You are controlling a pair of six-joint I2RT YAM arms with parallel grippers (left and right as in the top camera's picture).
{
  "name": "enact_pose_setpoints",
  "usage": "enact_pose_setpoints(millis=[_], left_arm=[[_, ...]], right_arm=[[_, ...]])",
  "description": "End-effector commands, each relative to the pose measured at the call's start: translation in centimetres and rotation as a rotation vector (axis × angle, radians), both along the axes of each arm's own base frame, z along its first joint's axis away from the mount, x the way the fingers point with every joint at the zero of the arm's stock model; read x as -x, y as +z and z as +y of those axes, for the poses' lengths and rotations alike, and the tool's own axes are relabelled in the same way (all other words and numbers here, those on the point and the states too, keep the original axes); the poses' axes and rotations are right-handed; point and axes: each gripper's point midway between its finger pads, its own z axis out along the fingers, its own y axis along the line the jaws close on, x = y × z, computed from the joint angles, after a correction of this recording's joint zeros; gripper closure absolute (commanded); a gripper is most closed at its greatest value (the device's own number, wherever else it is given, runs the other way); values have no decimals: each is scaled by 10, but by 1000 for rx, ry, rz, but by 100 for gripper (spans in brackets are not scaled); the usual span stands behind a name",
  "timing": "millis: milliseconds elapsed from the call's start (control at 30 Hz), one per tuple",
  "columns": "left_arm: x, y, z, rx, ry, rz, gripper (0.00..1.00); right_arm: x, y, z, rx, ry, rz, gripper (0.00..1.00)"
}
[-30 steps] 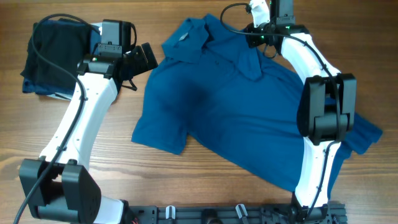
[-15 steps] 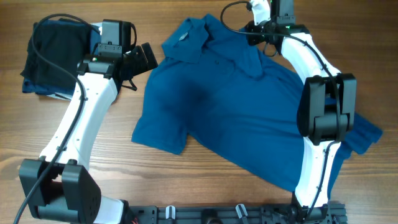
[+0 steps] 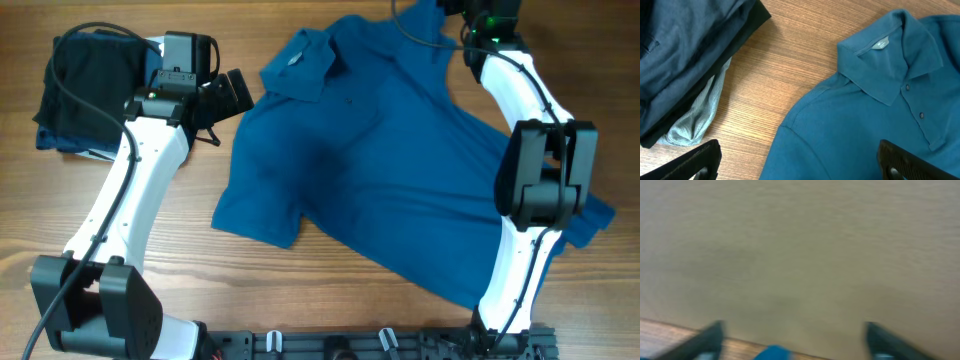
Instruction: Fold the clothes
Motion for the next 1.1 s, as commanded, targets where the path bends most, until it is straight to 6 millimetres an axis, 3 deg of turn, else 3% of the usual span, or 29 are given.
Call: enact_pose_setpoints(millis=[0, 100, 200, 333, 433, 467, 500, 533, 567, 600, 633, 733, 800, 900, 1067], left_arm=[[-1, 1, 1, 4, 0, -3, 0], [-1, 1, 1, 4, 0, -3, 0], [-1, 1, 1, 4, 0, -3, 0], [-1, 1, 1, 4, 0, -3, 0], [-1, 1, 1, 4, 0, -3, 0], [-1, 1, 1, 4, 0, -3, 0], [-1, 1, 1, 4, 0, -3, 0], [-1, 1, 1, 4, 0, -3, 0], [-1, 1, 1, 4, 0, -3, 0], [-1, 1, 1, 4, 0, -3, 0], [-1, 1, 1, 4, 0, -3, 0], [-1, 1, 1, 4, 0, -3, 0], [-1, 1, 1, 4, 0, -3, 0], [-1, 1, 1, 4, 0, -3, 0], [-1, 1, 1, 4, 1, -3, 0]], right_arm=[[4, 34, -12, -65, -42, -37, 1], [26, 33, -33, -110, -93, 98, 1], [78, 39, -72, -185, -197, 294, 1], [197, 34, -130, -320, -409, 636, 0], [273, -3, -165, -423, -568, 898, 1], [285, -11, -170, -445, -595, 938, 0], [303, -25, -178, -489, -645, 993, 10], [315, -35, -181, -529, -683, 1033, 28], [328, -48, -181, -587, -713, 1079, 64], [340, -64, -175, -648, -725, 1132, 90], [348, -78, -166, -685, -716, 1178, 96], [366, -117, -141, -736, -683, 1275, 96], [370, -154, -124, -721, -649, 1292, 96], [365, -175, -122, -725, -656, 1245, 96], [358, -181, -127, -713, -664, 1200, 96]])
